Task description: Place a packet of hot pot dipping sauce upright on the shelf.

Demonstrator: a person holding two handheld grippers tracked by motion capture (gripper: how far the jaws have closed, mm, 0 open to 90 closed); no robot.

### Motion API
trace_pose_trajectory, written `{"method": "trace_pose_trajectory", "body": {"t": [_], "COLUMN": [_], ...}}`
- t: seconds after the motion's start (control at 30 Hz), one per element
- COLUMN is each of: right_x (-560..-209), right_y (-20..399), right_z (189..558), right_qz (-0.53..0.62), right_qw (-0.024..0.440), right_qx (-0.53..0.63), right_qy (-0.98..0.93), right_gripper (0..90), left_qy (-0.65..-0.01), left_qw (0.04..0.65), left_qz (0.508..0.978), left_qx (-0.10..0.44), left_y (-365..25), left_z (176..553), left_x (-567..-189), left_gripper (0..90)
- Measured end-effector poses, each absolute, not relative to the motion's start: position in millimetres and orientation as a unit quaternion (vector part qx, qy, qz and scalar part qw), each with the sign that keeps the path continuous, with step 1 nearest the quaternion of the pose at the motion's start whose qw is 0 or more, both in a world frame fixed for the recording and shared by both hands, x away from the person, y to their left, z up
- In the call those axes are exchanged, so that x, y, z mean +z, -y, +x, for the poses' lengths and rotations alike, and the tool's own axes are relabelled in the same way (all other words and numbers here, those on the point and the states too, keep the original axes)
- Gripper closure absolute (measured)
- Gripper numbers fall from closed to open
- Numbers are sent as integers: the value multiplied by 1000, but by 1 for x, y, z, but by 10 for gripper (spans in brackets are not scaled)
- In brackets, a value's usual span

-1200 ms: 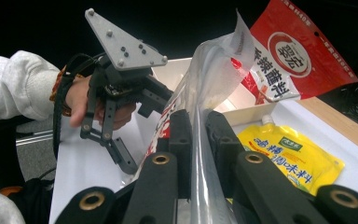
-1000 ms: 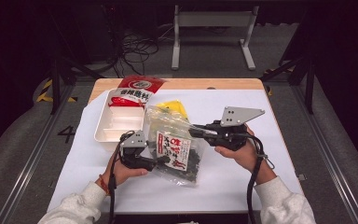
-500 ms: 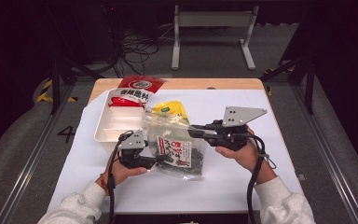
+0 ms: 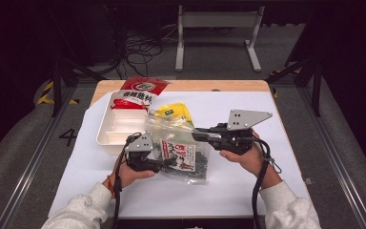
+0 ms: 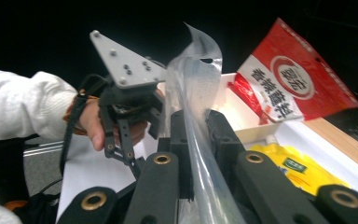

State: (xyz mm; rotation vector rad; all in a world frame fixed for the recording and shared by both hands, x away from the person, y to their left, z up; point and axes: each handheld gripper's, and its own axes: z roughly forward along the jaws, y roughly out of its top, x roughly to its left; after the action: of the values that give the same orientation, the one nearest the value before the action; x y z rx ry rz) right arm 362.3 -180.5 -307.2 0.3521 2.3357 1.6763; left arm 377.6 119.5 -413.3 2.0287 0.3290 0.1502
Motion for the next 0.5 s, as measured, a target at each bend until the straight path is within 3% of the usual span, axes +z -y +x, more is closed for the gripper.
{"method": "trace_pose_trajectory", "body": {"t": [0.03, 0.1, 0.17, 0.3, 0.37, 0.4, 0.5], "right_x": [-309, -310, -311, -314, -318, -318, -324], "right_y": [182, 186, 187, 188, 192, 192, 204], "right_z": [363, 365, 366, 368, 369, 369, 364], "right_qz": [127, 143, 152, 183, 214, 214, 236], "right_qw": [123, 129, 129, 149, 161, 161, 169], "right_qx": [576, 582, 585, 578, 566, 566, 559], "right_qy": [-798, -790, -786, -781, -779, -779, -777], "right_gripper": [817, 783, 757, 573, 430, 430, 313], "left_qy": [-133, -126, -122, -112, -114, -116, -121], "left_qw": [518, 525, 525, 530, 532, 534, 541], "left_qz": [842, 840, 841, 839, 838, 836, 831], "left_qx": [61, 51, 48, 42, 46, 42, 45], "left_y": [-121, -122, -122, -123, -124, -126, -129], "left_z": [377, 376, 374, 371, 369, 369, 369], "left_x": [-412, -411, -411, -408, -407, -407, -406], "left_gripper": [551, 654, 689, 736, 743, 743, 745]}}
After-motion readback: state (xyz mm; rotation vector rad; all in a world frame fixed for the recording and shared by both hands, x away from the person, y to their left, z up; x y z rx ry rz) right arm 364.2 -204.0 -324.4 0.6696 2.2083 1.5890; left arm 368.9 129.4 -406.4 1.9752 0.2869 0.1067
